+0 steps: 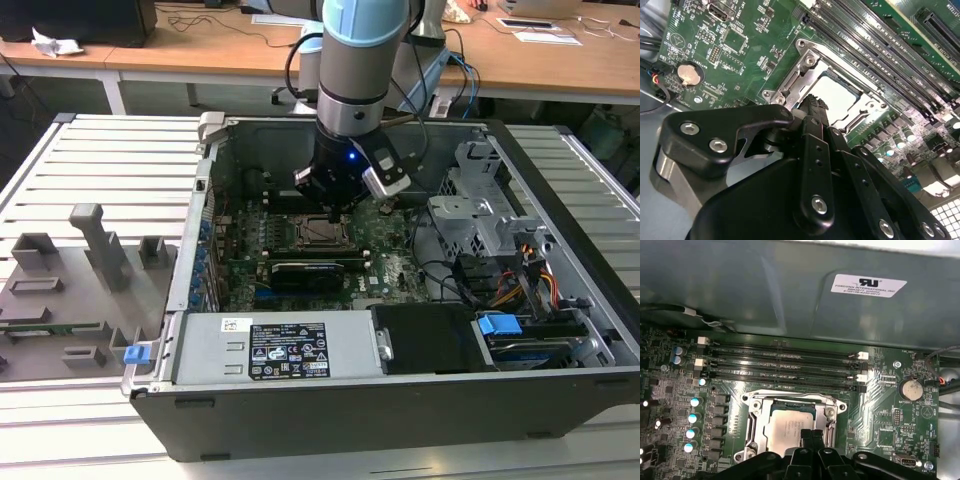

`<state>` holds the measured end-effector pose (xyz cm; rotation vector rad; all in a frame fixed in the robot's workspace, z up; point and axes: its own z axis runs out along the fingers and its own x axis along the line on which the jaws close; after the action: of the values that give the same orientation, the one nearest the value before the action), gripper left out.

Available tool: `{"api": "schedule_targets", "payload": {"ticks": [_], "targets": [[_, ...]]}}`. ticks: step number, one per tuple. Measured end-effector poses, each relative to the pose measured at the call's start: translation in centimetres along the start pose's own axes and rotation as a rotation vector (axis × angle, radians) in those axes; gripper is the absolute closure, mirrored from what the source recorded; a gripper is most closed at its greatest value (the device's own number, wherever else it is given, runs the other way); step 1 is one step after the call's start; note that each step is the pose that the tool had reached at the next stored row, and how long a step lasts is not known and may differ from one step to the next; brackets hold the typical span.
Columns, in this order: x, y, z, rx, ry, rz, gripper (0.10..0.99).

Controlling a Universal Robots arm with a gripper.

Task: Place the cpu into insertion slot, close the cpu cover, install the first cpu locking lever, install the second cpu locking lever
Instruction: 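Install the second cpu locking lever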

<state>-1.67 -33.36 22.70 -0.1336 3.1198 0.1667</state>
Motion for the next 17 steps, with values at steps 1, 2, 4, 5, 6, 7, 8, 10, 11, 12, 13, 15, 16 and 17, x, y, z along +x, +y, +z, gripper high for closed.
{"api": "schedule_targets", "payload": {"ticks": [1,2,4,5,6,7,8,10,11,12,13,15,16,17], "targets": [[0.00,-0.04,0.00,0.000,0.0000,0.000,0.980],[0.00,-0.06,-0.01,0.000,0.0000,0.000,0.980],[0.01,-0.10,-0.04,0.000,0.0001,0.000,0.980],[0.01,-0.10,-0.12,0.000,0.0001,0.000,0.980],[0.00,-0.08,-0.29,0.000,0.0001,0.000,0.980],[0.00,-0.07,-0.44,0.000,0.0001,0.000,0.980],[0.00,-0.05,-0.58,0.000,0.0000,0.000,0.980],[-0.01,-0.03,-0.82,0.000,0.0000,0.000,0.980],[-0.01,-0.04,-0.85,0.000,-0.0002,0.000,0.980],[0.00,-0.11,-0.87,0.000,0.0000,0.000,0.980],[0.00,-0.16,-0.87,0.000,0.0001,0.000,0.980],[0.03,-0.52,-0.91,0.000,0.0000,0.000,0.980],[0.05,-0.76,-0.94,0.000,0.0000,0.000,0.980],[0.07,-0.91,-0.95,0.000,0.0000,0.000,0.980]]}}
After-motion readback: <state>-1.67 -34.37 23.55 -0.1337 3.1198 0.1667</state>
